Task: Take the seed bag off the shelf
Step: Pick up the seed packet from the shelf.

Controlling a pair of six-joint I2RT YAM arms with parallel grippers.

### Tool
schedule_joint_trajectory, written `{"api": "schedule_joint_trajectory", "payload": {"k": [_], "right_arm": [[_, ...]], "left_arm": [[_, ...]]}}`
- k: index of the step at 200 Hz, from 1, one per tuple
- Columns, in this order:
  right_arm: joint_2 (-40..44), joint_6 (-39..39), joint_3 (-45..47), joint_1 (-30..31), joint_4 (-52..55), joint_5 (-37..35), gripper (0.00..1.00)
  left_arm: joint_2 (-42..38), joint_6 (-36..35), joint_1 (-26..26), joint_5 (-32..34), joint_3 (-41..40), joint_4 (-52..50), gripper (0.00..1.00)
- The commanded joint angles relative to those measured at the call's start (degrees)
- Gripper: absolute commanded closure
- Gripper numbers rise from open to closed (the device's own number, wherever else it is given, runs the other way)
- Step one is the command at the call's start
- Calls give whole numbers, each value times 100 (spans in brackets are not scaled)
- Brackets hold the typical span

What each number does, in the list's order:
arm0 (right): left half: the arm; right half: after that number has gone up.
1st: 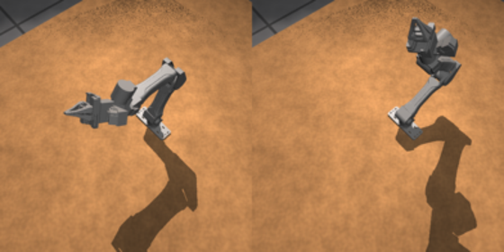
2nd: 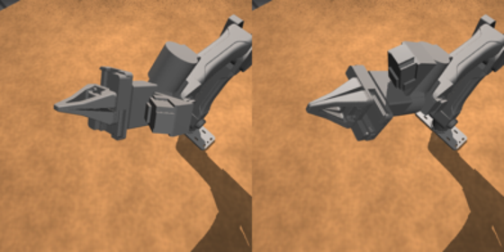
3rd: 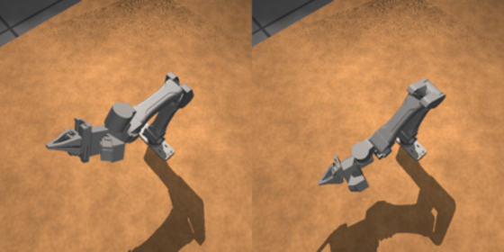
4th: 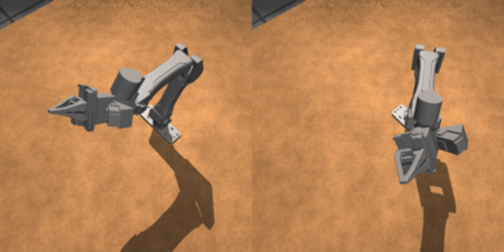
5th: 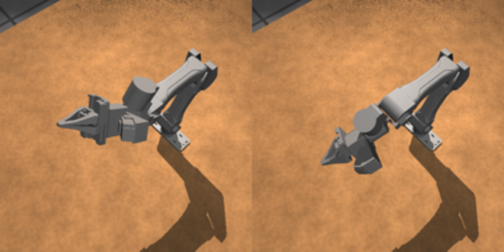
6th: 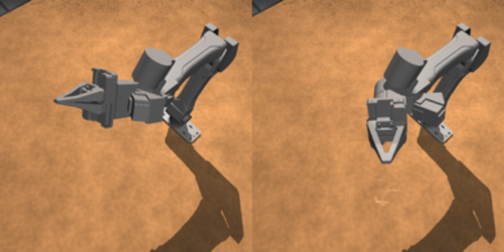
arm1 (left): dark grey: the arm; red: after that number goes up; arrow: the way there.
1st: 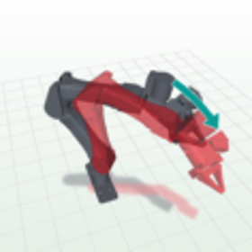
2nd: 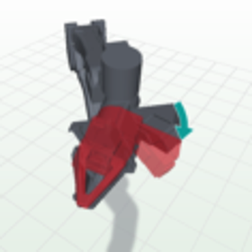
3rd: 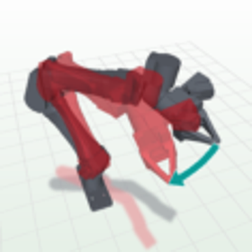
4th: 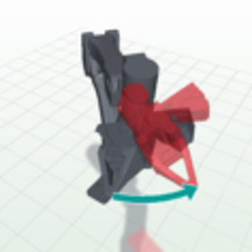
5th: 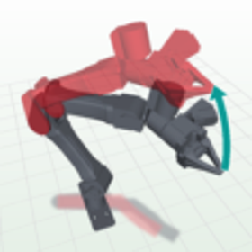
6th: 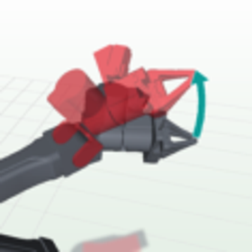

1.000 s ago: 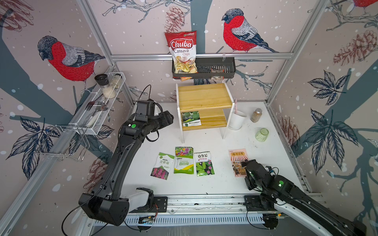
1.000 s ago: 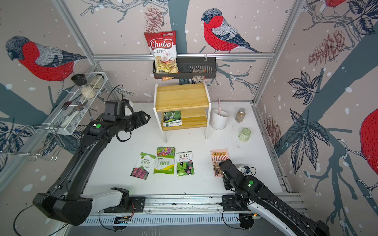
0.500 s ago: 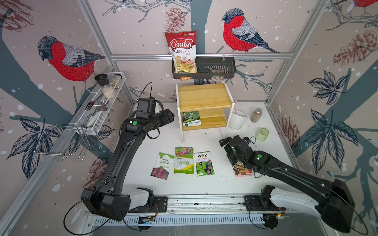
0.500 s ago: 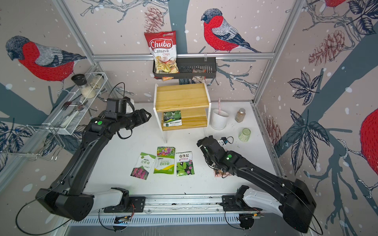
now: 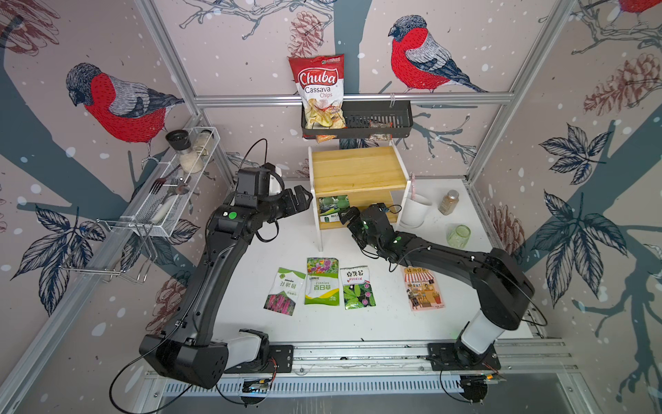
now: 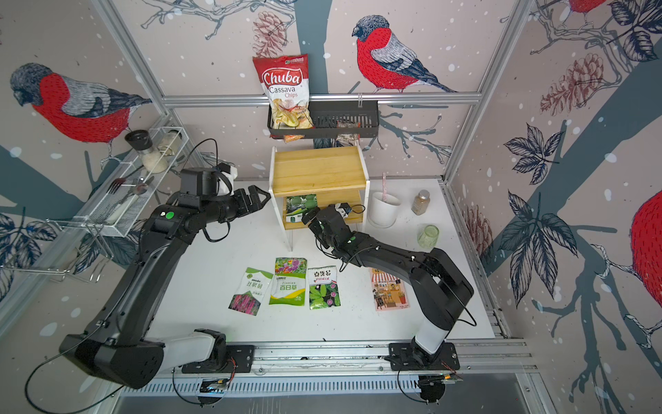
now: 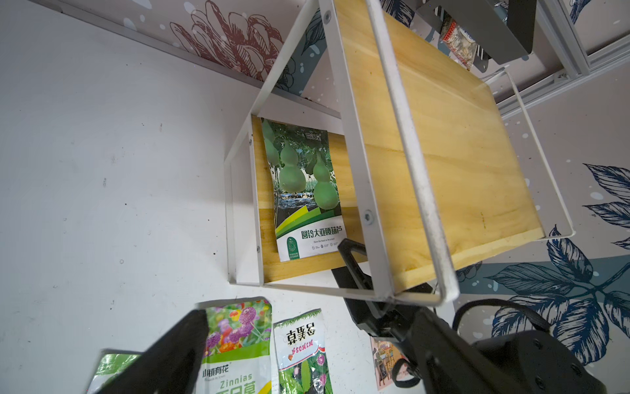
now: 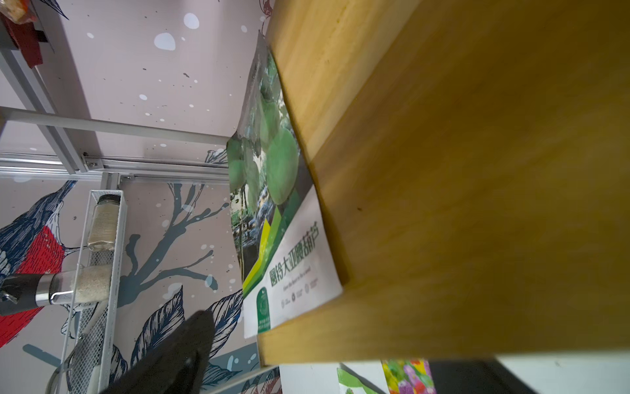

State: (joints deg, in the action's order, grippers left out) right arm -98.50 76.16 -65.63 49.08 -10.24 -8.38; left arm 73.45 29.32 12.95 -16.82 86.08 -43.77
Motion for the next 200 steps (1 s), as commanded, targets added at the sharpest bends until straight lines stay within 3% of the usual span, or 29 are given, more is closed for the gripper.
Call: {"api": "schedule_joint_trajectory", "payload": {"k": [1, 94, 135, 158, 200], "right_arm": [[-279, -161, -311, -13, -272, 44, 0], [-829, 147, -1000, 12, 101, -398, 0], [-710, 377, -834, 132, 72, -652, 0], [-535, 547, -568, 198, -19, -789, 0], [-211, 626, -182, 264, -204, -1034, 0]], "left_arm": [[119, -189, -7, -124, 256, 184, 5], [1356, -719, -9, -36, 1684, -574, 5], [1561, -892, -4, 56, 1997, -714, 14], [1601, -922, -5, 8, 2053, -709, 26], [1618, -895, -10, -84, 2010, -646, 27]]}}
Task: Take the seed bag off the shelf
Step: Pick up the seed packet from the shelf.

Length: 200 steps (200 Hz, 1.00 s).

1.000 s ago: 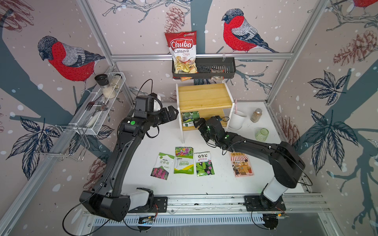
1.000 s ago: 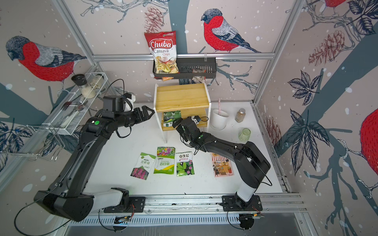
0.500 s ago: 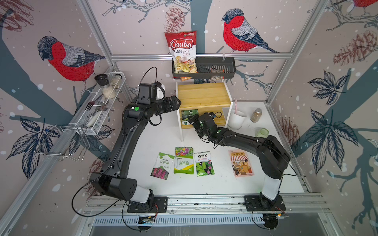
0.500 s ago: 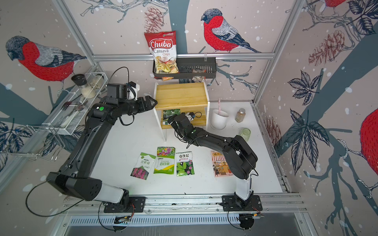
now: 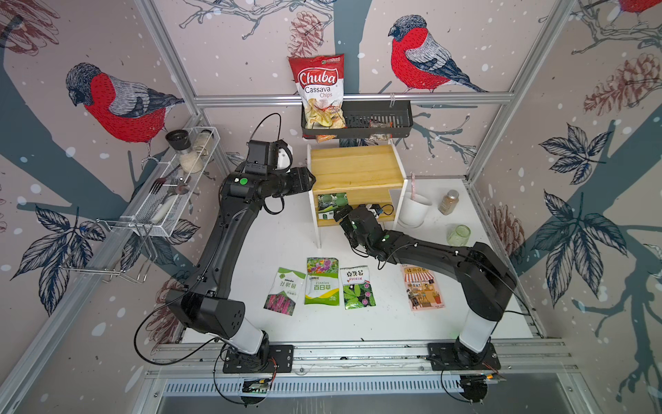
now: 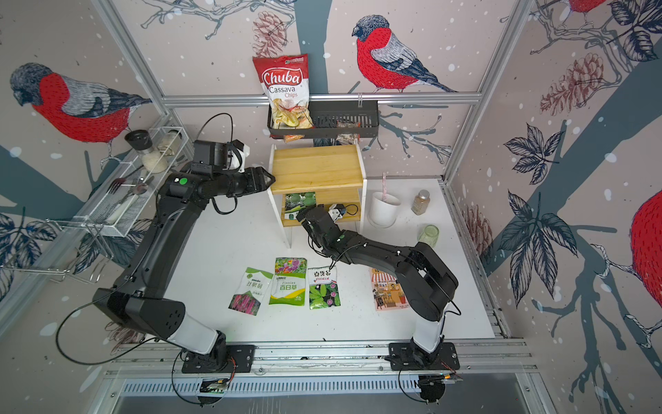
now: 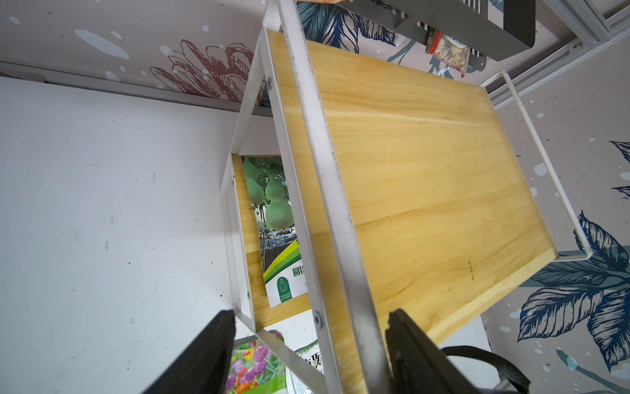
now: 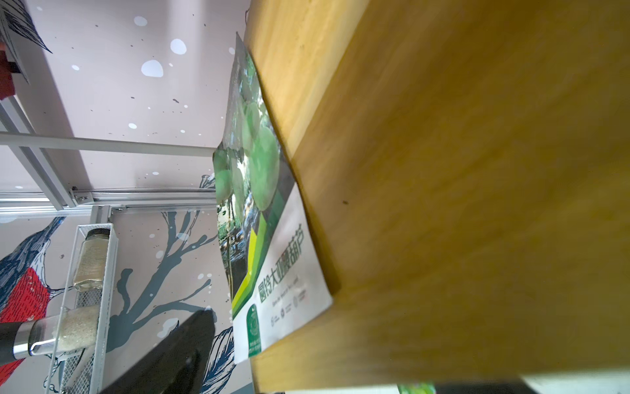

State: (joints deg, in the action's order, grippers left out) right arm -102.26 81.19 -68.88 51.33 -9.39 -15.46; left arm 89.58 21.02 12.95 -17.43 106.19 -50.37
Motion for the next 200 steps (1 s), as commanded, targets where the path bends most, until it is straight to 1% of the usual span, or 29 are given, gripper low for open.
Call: {"api": "schedule_joint_trajectory", "payload": {"k": [1, 30, 57, 79, 97, 148, 166, 178, 200], "right_arm": [[168, 120, 150, 37, -299, -334, 0], [140, 66, 299, 72, -866, -483, 0], [-257, -33, -43, 73, -1064, -499, 0], [-568, 160, -235, 83, -1161, -621, 0], [-754, 478, -408, 81, -929, -739, 0], [-1059, 840, -579, 105, -667, -1065, 0], [-1148, 1005, -761, 120, -110, -1092, 0], [-1181, 1031, -837, 147, 217, -1150, 1], [-1111, 1121, -652, 157, 339, -1164, 5]], "left_arm": [[6, -68, -6, -23, -6, 16, 27], [14, -37, -1, -107, -24, 61, 26], [31, 25, 1, -138, -35, 106, 25], [40, 46, 6, -147, -20, 124, 25], [34, 47, 4, -163, -26, 115, 25], [7, 77, 5, -172, -97, 124, 25], [-11, 85, 5, -173, -133, 133, 25], [-15, 80, 6, -164, -147, 133, 25], [-26, 83, 2, -164, -147, 126, 25]]}}
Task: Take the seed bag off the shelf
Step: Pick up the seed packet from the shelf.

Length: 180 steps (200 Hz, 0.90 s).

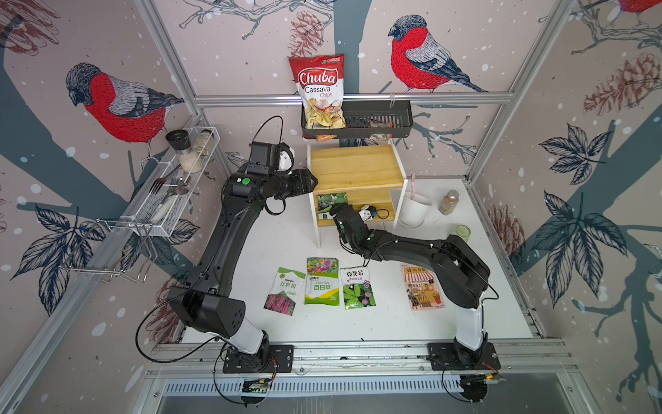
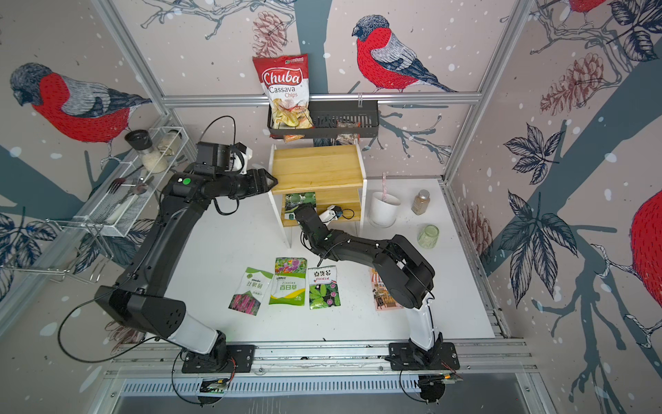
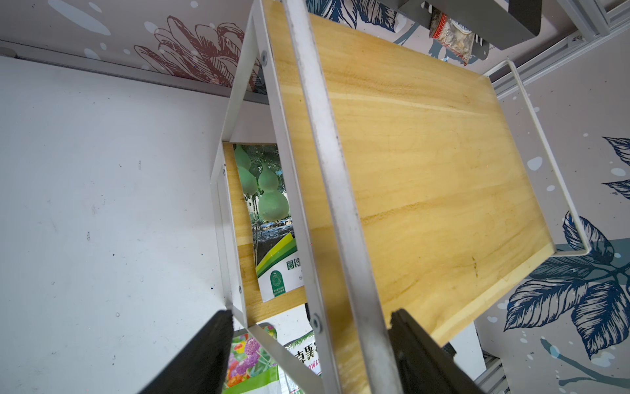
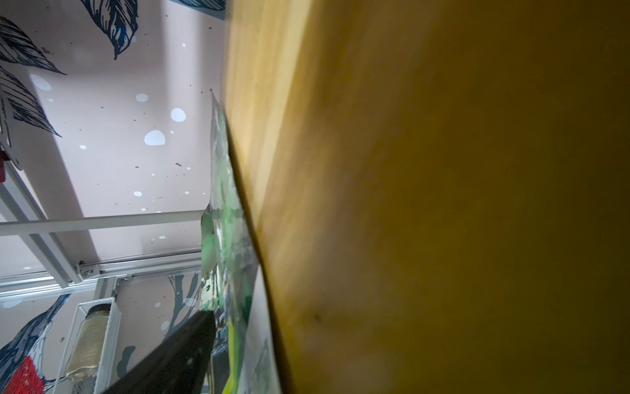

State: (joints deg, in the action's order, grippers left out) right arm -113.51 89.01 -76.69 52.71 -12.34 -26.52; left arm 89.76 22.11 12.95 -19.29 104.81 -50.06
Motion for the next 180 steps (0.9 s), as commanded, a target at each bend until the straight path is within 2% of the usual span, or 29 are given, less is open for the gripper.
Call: {"api": "schedule_joint_trajectory", "payload": {"k": [1, 78, 180], "right_arm": [[18, 346, 141, 20, 635, -56, 5], [392, 573, 473, 23, 1180, 92, 14], [1057, 595, 938, 166, 1408, 196, 15]], "left_arm": [[-45, -25, 4, 22, -11, 94, 25], [-77, -41, -3, 35, -119, 111, 24], [-195, -44, -3, 71, -274, 152, 24]]}}
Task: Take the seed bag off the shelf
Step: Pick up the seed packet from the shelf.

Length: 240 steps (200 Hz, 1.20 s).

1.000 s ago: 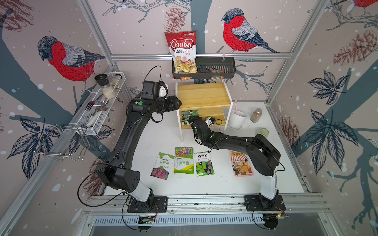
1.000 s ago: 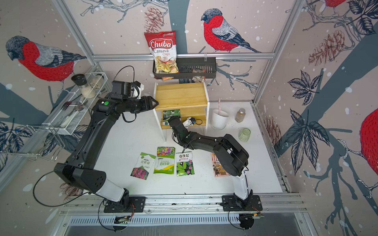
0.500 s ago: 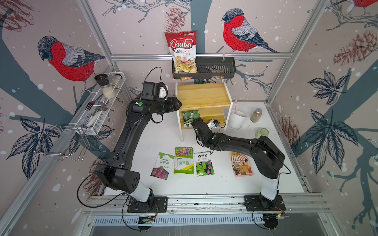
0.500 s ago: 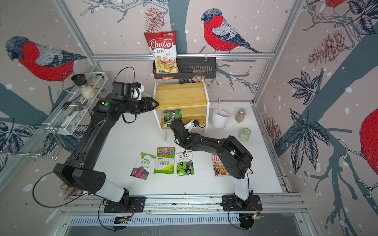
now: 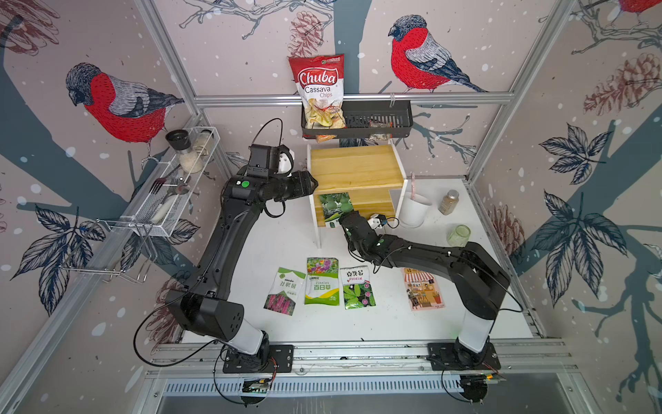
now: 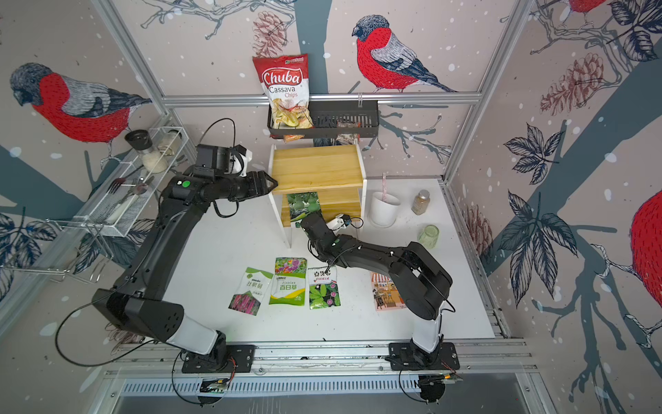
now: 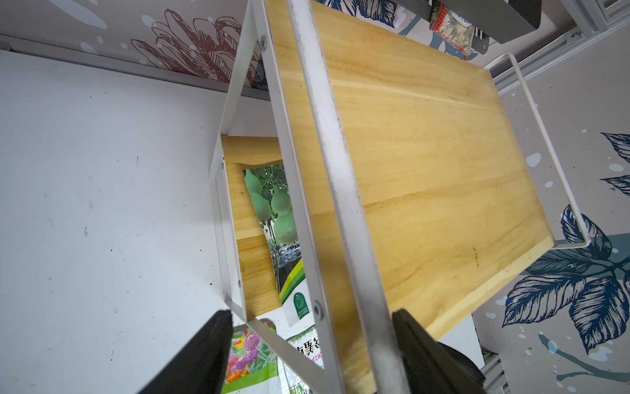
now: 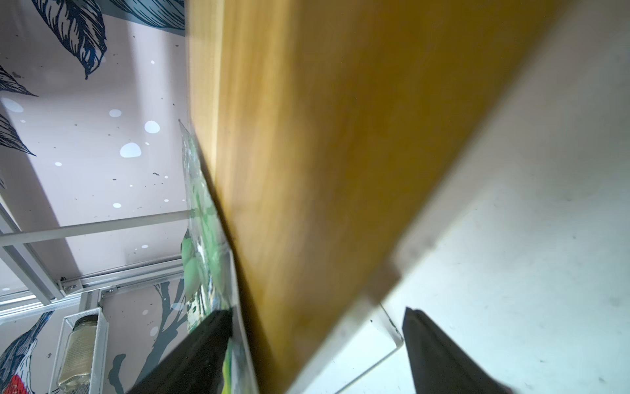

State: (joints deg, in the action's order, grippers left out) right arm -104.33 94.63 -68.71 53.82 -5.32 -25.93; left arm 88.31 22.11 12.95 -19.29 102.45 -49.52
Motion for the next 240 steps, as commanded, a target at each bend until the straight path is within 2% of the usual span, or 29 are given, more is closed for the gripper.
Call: {"api": "schedule_joint_trajectory", "payload": {"k": [1, 29, 75, 101, 142, 182, 217, 240], "right_arm": [[144, 31, 152, 52, 707, 135, 16], [319, -124, 278, 84, 470, 59, 13], [283, -508, 209, 76, -247, 134, 5], [115, -598, 116, 75, -607, 235, 5], [21, -531, -73, 72, -562, 430, 14], [264, -286, 252, 75, -653, 630, 24], [498, -302, 654, 34, -1051, 1062, 26], [630, -596, 971, -64, -1630, 1554, 26]], "left_arm": [[-51, -42, -3, 72, -39, 94, 24], [-68, -35, -10, 76, -50, 109, 24], [-77, -36, -3, 83, -55, 96, 24], [-86, -40, -8, 97, -48, 83, 24], [-130, -72, -3, 118, -109, 74, 24], [-165, -70, -3, 118, -197, 87, 24], [-165, -72, -3, 92, -235, 108, 24], [-165, -71, -8, 100, -218, 109, 24]]}}
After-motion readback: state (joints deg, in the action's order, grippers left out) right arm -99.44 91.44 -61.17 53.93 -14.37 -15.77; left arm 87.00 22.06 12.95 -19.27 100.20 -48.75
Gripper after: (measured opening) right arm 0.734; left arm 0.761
